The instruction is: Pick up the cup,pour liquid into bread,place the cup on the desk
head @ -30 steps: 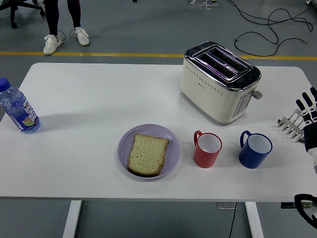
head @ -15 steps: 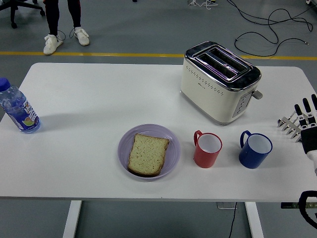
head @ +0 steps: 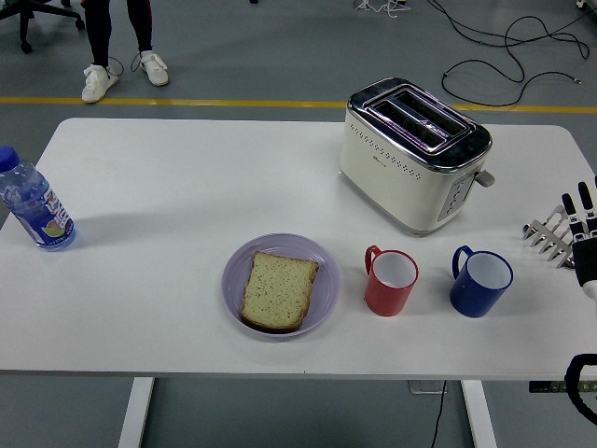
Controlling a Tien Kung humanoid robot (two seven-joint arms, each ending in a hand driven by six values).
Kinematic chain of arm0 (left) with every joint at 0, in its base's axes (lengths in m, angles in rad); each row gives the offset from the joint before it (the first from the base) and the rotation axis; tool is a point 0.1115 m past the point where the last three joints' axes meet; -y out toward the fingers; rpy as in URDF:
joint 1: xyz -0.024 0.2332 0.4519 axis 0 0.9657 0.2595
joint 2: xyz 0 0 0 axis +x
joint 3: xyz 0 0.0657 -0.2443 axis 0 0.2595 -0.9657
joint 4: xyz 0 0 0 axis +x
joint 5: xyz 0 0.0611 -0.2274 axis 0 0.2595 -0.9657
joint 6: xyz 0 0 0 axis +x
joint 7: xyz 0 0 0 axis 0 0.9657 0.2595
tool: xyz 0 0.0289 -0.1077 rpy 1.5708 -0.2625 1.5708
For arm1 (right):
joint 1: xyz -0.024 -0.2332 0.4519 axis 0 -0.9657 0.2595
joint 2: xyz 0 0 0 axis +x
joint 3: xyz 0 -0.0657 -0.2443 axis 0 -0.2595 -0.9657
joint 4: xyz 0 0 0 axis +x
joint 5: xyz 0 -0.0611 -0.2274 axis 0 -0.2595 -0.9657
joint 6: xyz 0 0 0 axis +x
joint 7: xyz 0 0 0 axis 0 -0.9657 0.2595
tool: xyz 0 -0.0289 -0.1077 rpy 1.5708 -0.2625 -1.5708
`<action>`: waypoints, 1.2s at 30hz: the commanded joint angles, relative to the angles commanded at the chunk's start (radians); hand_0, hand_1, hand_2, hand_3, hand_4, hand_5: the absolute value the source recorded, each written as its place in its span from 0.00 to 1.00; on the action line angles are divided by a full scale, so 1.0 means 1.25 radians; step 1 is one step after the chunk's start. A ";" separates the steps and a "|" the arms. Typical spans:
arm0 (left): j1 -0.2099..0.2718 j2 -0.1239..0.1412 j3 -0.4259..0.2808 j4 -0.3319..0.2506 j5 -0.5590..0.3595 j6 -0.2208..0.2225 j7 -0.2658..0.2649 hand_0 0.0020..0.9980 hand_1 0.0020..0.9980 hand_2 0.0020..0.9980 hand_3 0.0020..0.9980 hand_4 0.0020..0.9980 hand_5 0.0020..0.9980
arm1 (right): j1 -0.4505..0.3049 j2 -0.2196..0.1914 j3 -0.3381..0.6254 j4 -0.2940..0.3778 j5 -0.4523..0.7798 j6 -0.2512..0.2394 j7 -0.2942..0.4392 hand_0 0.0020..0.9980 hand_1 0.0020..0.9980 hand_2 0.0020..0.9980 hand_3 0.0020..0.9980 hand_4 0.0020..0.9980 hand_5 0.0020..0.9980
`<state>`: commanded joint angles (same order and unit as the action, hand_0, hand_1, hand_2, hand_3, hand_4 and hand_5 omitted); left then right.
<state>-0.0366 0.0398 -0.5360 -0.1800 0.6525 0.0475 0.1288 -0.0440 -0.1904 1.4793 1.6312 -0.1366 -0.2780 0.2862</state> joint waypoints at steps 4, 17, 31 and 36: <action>0.000 -0.002 -0.003 0.000 0.005 0.000 0.003 0.66 0.71 0.73 0.64 0.39 0.94 | 0.003 0.001 0.007 0.000 0.005 0.000 0.000 0.79 0.72 0.76 0.70 0.67 0.34; -0.002 -0.003 -0.001 0.000 0.002 0.001 0.003 0.66 0.71 0.73 0.64 0.39 0.94 | 0.007 0.004 0.023 0.003 0.030 0.006 -0.004 0.77 0.71 0.75 0.70 0.67 0.33; -0.003 -0.004 -0.001 0.000 0.005 0.001 0.003 0.66 0.71 0.73 0.64 0.39 0.93 | 0.008 0.007 0.039 0.002 0.051 0.010 -0.005 0.77 0.71 0.75 0.69 0.67 0.34; -0.005 -0.005 0.007 0.000 -0.003 0.001 0.002 0.66 0.71 0.73 0.64 0.39 0.93 | 0.007 0.008 0.045 0.003 0.053 0.010 -0.006 0.77 0.71 0.75 0.69 0.66 0.34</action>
<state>-0.0428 0.0341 -0.5276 -0.1800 0.6492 0.0486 0.1314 -0.0351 -0.1808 1.5350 1.6354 -0.0709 -0.2658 0.2791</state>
